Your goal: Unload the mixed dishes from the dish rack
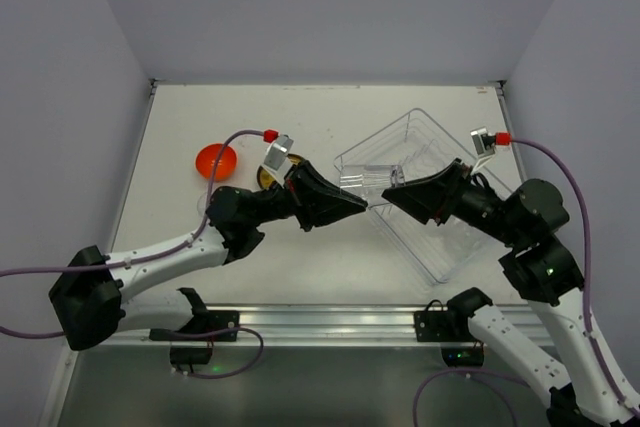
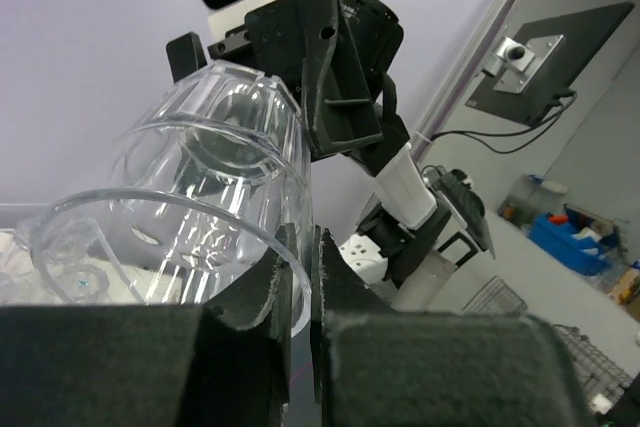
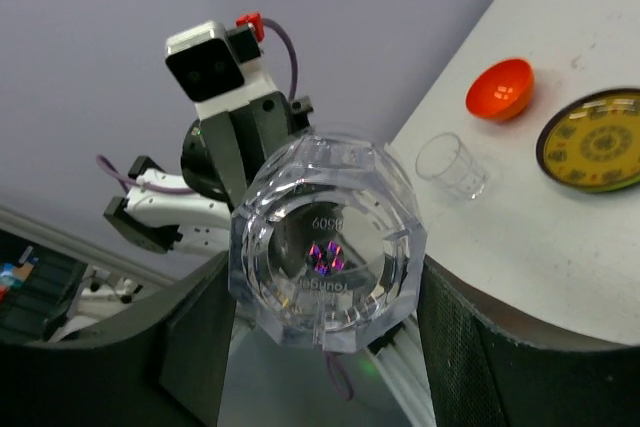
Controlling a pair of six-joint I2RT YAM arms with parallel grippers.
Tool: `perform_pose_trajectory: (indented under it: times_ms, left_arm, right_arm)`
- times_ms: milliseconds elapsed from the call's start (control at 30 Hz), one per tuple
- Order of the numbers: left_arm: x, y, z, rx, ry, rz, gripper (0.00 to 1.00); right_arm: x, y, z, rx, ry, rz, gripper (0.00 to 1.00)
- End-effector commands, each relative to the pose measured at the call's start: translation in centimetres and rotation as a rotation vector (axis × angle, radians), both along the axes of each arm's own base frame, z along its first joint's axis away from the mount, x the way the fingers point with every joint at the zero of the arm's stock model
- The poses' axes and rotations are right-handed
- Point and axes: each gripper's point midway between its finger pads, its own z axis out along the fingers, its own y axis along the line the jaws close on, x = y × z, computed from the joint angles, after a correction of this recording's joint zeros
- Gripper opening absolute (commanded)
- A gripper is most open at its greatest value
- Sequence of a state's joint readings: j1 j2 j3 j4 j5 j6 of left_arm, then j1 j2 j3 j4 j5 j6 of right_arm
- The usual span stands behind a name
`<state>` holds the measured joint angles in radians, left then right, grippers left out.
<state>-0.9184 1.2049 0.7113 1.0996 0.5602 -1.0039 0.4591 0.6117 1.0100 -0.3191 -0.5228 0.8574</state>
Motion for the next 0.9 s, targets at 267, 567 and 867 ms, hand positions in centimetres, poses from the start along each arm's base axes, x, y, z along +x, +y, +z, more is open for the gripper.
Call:
perform_pose_trajectory:
  times_ms: [267, 567, 867]
  left_arm:
    - [6.2, 4.7, -0.7, 0.327, 0.016, 0.556, 0.00]
    - [7.4, 15.6, -19.0, 1.465, 0.331, 0.849, 0.00]
    - [9.9, 15.3, -26.1, 1.773, 0.348, 0.696, 0.00]
  right_arm:
    - [5.1, -4.2, -3.0, -0.190, -0.028, -0.353, 0.99]
    - [8.3, -9.6, -9.6, -0.461, 0.072, -0.651, 0.99]
    - [9.3, -9.1, -11.4, -0.581, 0.062, -0.602, 0.99]
